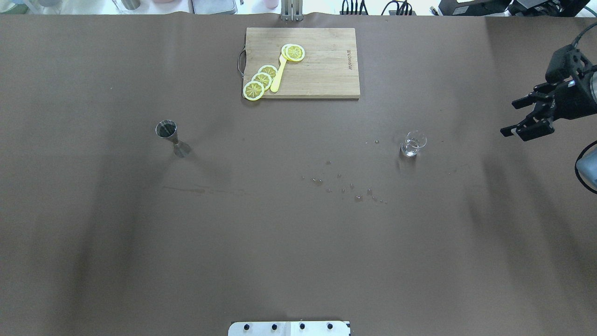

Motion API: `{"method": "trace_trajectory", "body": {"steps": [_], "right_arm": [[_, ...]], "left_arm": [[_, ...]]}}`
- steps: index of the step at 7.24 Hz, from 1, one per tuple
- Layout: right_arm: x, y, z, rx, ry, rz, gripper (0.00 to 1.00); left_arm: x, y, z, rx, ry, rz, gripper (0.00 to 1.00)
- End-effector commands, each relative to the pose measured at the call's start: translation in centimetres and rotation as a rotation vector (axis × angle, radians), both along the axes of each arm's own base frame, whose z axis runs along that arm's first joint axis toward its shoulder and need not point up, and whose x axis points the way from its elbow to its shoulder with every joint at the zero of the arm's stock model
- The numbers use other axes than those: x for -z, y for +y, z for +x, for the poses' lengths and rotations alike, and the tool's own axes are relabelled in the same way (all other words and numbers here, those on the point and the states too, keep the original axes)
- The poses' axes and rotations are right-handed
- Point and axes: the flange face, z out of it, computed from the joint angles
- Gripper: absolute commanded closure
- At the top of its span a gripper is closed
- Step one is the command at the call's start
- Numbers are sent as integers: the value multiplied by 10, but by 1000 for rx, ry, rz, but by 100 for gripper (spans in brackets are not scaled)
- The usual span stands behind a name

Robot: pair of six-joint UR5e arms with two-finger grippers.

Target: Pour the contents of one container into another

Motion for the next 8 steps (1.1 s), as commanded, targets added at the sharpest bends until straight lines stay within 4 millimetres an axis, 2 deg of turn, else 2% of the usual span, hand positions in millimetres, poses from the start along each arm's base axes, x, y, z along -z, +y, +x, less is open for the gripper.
{"method": "trace_trajectory", "body": {"steps": [1,2,4,6,8], "right_arm": [[-18,15,-30,45,-26,74,1],[-24,19,-40,49,-29,100,1],[-35,29,-60,38,-50,189,2],[-27,30,-70,48,-86,246,2],[-27,24,-75,52,-86,241,1]], "left_arm": [[5,0,0,0,3,8,1],[7,-1,0,2,3,9,1],[11,0,0,121,17,-106,1],[27,-3,2,128,18,-139,1],[50,-23,17,99,13,-190,1]]}}
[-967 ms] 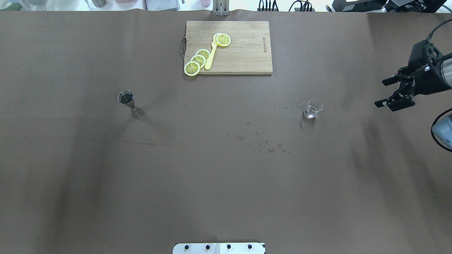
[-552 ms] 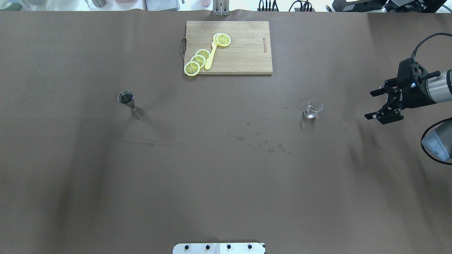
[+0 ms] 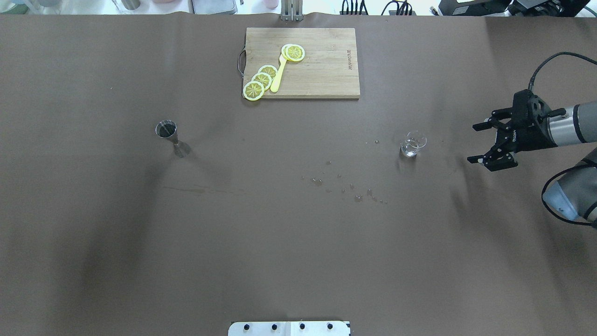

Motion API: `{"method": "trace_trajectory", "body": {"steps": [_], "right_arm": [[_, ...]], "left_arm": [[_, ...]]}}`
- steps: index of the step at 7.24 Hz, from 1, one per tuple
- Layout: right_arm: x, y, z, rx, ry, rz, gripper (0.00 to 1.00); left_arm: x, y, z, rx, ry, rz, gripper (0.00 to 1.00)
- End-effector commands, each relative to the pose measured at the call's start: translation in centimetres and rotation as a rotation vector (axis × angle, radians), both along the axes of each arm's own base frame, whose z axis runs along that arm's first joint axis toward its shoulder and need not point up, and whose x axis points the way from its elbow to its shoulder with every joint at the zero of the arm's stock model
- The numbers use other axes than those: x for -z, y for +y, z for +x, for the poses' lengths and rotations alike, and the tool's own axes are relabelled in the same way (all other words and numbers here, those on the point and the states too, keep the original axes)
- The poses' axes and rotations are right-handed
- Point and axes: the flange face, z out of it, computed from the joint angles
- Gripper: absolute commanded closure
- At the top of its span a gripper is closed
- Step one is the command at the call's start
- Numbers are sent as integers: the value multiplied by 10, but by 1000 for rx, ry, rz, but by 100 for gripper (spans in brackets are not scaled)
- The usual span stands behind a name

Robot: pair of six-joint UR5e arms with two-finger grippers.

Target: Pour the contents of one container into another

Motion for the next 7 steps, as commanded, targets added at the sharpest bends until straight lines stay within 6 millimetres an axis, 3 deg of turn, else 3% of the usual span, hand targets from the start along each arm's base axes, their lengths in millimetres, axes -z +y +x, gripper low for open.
{"method": "trace_trajectory", "body": {"steps": [1,4,5,7], "right_arm": [[-1,-3,-3,2,-1,0,0],[5,-9,-4,-9,-19,-52,0],[6,-5,-5,16,-37,-105,0],[20,-10,-9,37,-50,-61,0]], "left_arm": [[28,-28,31,33,-7,-111,1],[82,-58,60,58,31,-100,1],[116,-68,95,-7,82,-69,1],[181,-78,133,-43,96,-61,1]]}}
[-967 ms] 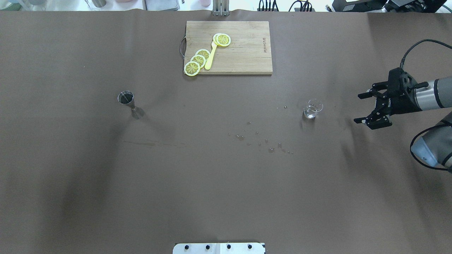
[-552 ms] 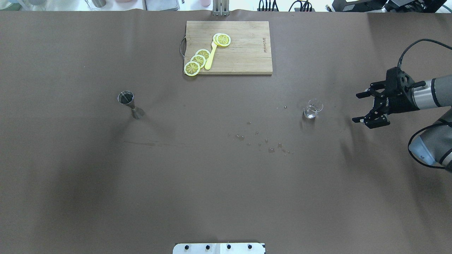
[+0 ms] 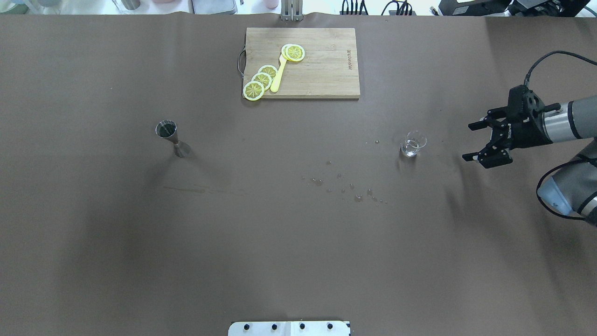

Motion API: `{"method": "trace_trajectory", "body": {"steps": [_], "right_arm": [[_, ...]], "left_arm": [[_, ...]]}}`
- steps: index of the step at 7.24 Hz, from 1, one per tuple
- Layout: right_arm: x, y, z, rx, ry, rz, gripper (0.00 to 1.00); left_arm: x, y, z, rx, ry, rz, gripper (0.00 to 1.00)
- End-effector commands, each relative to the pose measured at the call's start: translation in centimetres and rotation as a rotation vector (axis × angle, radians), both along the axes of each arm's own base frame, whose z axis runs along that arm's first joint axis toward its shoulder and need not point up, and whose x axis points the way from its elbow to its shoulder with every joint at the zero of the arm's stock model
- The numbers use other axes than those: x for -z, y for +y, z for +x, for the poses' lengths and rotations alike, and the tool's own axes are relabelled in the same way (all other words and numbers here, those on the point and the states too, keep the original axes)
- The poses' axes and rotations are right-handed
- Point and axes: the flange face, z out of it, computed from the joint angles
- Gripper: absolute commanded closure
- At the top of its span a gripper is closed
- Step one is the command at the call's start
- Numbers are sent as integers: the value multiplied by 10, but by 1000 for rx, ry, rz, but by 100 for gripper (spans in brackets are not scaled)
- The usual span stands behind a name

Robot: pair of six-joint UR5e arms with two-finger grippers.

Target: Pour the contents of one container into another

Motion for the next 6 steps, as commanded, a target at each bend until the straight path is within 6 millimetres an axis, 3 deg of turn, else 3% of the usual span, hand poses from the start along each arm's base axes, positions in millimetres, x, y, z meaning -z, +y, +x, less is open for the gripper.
{"method": "trace_trajectory", "body": {"steps": [1,2,3,4,5,6], "right_arm": [[8,-2,-3,34,-1,78,0],[9,3,-2,62,-12,115,0],[0,16,5,97,-46,171,0],[-11,21,7,105,-63,194,0],[-13,17,4,100,-76,218,0],[-16,13,2,94,-84,238,0]], "left_arm": [[63,-9,34,5,23,-11,1],[77,1,85,-35,21,-47,2],[99,5,121,-63,29,-52,2],[119,5,137,-66,42,-49,2],[148,4,138,-37,62,-43,2],[162,12,141,-15,71,-49,2]]}}
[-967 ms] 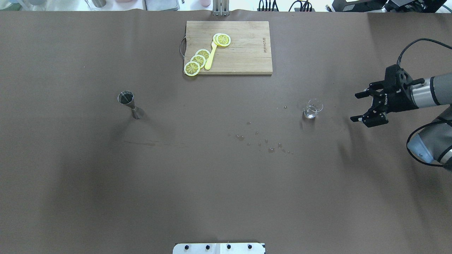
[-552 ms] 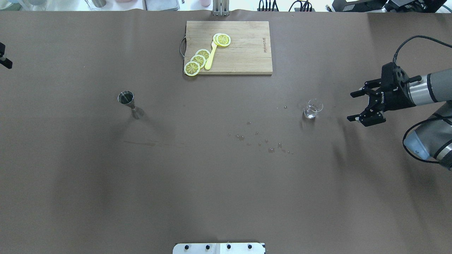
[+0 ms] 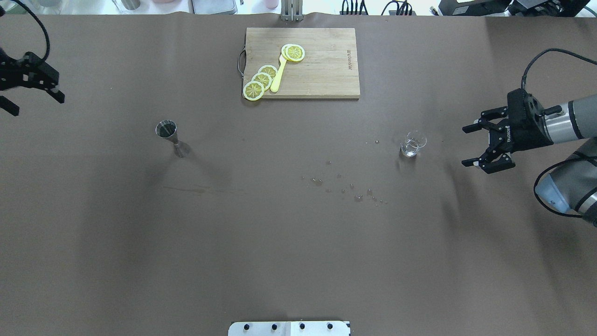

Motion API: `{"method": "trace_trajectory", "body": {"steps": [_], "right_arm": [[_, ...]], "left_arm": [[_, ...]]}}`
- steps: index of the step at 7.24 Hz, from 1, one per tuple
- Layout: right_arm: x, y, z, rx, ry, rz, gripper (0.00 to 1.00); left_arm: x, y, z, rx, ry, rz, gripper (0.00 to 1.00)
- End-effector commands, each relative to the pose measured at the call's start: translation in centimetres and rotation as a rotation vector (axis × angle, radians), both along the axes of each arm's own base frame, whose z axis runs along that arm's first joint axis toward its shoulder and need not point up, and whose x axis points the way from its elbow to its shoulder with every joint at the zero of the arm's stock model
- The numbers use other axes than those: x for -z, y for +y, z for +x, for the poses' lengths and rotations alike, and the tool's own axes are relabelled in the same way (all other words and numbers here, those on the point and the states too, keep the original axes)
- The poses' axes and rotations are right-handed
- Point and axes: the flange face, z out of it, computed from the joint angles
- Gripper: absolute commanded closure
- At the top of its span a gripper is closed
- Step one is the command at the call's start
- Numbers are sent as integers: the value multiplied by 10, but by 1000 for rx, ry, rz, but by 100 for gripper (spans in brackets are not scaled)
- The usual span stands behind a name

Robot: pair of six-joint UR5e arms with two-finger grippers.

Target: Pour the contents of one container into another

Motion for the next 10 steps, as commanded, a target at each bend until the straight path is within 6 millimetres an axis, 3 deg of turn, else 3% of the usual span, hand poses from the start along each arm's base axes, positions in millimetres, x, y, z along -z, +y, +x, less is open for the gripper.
{"method": "trace_trajectory", "body": {"steps": [1,3,5,7,8,9,10], "right_arm": [[-3,-12,-5,-39,-19,41,1],[-10,-19,-20,-111,14,114,1],[-1,-29,-41,-88,8,129,1],[6,-34,-57,-35,2,149,1],[7,-32,-62,-9,-2,151,1],[6,-28,-66,11,-4,149,1],[4,-28,-69,17,-1,144,1]], "left_arm": [[38,19,16,10,21,21,2],[66,57,61,9,-48,174,2],[112,92,125,139,-38,120,2],[125,139,168,200,-75,195,2],[122,162,180,238,-70,206,2],[111,173,178,278,-61,227,2],[101,173,167,333,-85,258,2]]}}
